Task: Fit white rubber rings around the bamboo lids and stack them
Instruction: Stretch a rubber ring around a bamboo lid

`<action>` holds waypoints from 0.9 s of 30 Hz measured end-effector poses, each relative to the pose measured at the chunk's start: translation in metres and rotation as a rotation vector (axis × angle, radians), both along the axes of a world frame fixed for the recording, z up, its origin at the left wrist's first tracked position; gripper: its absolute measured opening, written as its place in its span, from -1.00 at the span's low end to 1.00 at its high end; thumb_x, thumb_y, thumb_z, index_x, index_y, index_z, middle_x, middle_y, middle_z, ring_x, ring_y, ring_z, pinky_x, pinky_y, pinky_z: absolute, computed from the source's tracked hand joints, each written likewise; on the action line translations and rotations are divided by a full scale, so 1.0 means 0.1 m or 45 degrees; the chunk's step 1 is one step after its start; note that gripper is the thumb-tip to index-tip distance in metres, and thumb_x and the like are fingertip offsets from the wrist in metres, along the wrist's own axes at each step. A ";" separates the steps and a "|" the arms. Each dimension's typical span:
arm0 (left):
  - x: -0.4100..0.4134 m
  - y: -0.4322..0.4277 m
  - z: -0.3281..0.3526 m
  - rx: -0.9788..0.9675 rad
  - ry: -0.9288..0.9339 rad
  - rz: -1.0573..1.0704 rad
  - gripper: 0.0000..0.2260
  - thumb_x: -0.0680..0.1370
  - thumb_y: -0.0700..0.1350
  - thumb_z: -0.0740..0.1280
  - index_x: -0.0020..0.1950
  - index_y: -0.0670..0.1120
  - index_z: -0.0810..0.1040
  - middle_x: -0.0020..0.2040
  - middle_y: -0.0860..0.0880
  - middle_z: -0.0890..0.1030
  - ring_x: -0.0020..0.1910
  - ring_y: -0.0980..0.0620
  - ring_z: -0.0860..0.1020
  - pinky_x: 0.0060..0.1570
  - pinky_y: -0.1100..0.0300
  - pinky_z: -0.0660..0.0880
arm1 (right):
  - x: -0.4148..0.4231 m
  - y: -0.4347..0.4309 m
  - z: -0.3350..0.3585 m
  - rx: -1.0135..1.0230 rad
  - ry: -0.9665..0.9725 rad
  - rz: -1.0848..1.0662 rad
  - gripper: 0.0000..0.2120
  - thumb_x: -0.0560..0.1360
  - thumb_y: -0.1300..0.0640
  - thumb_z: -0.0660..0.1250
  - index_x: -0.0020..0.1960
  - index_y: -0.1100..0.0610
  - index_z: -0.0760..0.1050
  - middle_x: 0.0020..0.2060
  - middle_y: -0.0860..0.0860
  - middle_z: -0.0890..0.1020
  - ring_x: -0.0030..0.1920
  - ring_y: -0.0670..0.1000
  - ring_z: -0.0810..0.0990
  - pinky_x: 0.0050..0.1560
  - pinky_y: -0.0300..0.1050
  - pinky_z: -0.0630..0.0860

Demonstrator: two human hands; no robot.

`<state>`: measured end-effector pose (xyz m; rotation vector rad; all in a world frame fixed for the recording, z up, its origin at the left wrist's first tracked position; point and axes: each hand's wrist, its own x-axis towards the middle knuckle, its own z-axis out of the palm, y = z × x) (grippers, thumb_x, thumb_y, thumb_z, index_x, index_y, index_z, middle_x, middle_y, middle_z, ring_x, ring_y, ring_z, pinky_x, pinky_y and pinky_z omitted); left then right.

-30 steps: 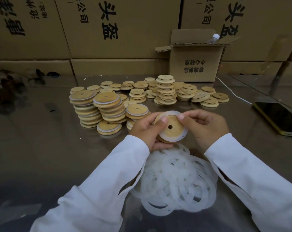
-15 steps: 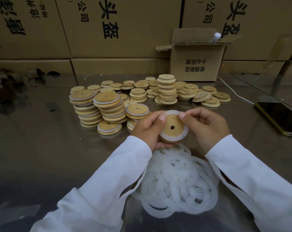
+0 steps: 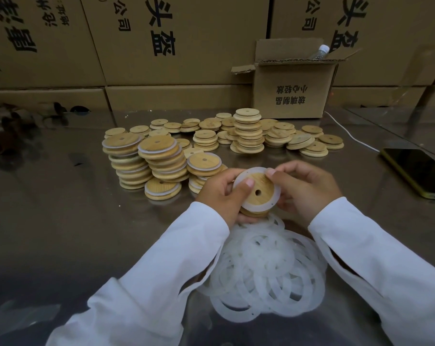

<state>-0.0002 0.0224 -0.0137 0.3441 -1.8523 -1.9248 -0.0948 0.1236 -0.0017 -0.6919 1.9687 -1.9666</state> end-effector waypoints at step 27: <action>0.06 -0.06 0.11 -0.220 0.099 0.170 -0.83 0.58 -0.20 0.20 -0.05 0.03 0.54 -0.09 -0.12 0.62 -0.03 -0.16 0.61 -0.25 -0.05 0.62 | 0.03 0.05 0.08 -0.131 0.229 0.135 -0.84 0.41 0.25 0.38 -0.31 0.06 0.52 -0.48 -0.16 0.55 -0.39 -0.20 0.49 -0.34 -0.40 0.42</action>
